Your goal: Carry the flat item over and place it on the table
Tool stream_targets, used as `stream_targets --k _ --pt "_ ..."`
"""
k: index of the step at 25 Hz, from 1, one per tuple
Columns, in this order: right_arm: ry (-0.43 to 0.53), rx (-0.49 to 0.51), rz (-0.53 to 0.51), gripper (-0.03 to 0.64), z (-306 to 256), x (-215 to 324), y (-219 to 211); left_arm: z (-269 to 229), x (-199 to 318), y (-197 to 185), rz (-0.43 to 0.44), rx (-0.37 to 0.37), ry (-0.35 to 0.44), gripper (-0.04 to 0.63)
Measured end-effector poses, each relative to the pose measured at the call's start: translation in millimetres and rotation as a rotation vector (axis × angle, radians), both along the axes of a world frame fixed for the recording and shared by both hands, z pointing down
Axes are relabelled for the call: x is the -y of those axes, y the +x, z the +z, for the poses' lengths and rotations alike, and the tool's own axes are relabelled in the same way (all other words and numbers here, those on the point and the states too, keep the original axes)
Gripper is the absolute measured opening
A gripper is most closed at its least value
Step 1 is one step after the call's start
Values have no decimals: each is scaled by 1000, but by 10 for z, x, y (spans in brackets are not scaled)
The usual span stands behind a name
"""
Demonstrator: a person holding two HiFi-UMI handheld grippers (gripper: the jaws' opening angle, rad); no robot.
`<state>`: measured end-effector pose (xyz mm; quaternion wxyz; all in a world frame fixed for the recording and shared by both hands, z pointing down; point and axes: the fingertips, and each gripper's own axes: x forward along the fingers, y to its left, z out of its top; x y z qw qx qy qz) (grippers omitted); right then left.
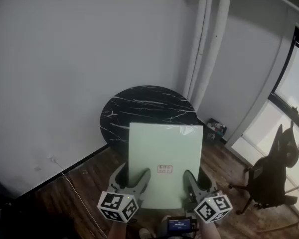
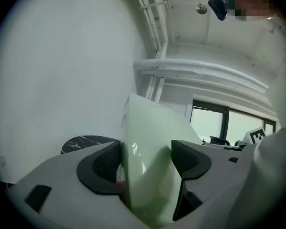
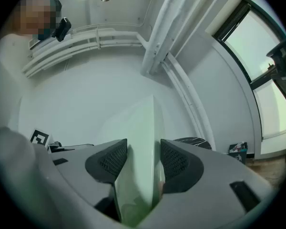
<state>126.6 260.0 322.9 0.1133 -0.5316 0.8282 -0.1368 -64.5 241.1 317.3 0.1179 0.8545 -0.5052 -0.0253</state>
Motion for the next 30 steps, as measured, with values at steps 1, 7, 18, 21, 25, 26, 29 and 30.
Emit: stream_targets --k 1,7,18,21,25,26,29,30 --pt "4 -2 -7 190 -62 -70 21 -53 -82 22 -7 -1 4 342" --pt "19 9 -49 190 -329 -296 83 -347 -397 80 -53 15 24 342" --pt "19 38 -132 190 -371 -173 299 -397 -425 280 -126 22 30 342" --pt "9 50 -143 190 -336 -139 341 -369 -401 322 -132 26 21 342" --pt "1 47 -159 190 -296 -123 435 -316 -405 413 -144 19 13 342" --pt "1 41 -161 190 -289 -109 458 -304 -399 437 -148 16 13 342" --pt "-3 34 -167 190 -279 -49 498 -282 -354 477 -155 11 8 342" --pt "-3 34 -168 190 -279 -17 496 -281 -323 474 -156 10 7 342"
